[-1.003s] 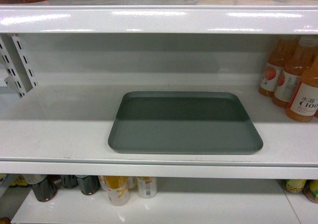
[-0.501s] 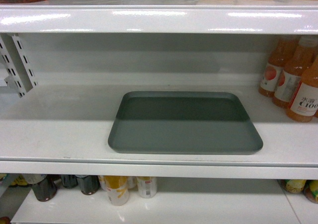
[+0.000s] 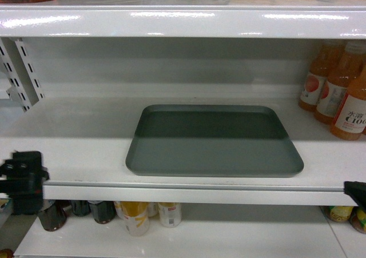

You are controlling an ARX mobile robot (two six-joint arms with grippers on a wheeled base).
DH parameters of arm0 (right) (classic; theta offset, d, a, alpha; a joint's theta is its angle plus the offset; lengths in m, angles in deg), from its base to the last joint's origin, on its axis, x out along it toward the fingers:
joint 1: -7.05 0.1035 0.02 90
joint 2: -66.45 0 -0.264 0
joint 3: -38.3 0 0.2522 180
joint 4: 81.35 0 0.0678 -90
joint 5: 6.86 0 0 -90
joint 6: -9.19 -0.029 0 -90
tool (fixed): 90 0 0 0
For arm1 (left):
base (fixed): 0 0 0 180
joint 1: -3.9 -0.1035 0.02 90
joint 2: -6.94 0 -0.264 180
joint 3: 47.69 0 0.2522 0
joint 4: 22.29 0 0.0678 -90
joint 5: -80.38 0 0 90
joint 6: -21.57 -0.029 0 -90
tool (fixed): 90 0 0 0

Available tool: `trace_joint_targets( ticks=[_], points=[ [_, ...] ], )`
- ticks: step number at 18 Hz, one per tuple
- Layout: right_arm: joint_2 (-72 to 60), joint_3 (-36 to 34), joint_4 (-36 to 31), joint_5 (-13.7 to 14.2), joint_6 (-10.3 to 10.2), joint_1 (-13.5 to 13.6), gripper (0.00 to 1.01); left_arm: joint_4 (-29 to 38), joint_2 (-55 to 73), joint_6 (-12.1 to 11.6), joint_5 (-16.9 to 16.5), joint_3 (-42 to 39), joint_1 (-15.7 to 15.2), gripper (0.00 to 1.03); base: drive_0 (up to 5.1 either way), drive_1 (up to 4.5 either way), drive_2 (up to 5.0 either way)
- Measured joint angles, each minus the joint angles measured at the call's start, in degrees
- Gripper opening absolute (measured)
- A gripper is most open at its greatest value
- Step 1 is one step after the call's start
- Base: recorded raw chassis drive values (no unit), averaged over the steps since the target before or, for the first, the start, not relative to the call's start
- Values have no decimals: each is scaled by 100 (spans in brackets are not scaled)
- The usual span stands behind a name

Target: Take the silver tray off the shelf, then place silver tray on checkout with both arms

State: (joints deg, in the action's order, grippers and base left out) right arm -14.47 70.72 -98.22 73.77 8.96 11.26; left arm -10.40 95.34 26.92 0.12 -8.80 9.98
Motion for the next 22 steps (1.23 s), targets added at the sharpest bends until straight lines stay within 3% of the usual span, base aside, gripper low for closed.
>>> trace_joint_targets(
  ticks=[5,7,11,22],
  points=[
    [-2527,1370,-365,142,-341,-142,98,-387,2221,103,-343,1716,514,98,0,0,0],
    [-3517,2428,-136,332,-481,-254,98,-817,2977,260,-334,2774,730,98,0,0,0],
    [-4212,3541,306,341,-638,-310,98,-1246,3526,514,-321,3895,846,98,0,0,0],
    [-5499,5877,1759,691,-739,-317,98,-2065,4572,671,-197,5309,831,98,0,0,0]
  ],
)
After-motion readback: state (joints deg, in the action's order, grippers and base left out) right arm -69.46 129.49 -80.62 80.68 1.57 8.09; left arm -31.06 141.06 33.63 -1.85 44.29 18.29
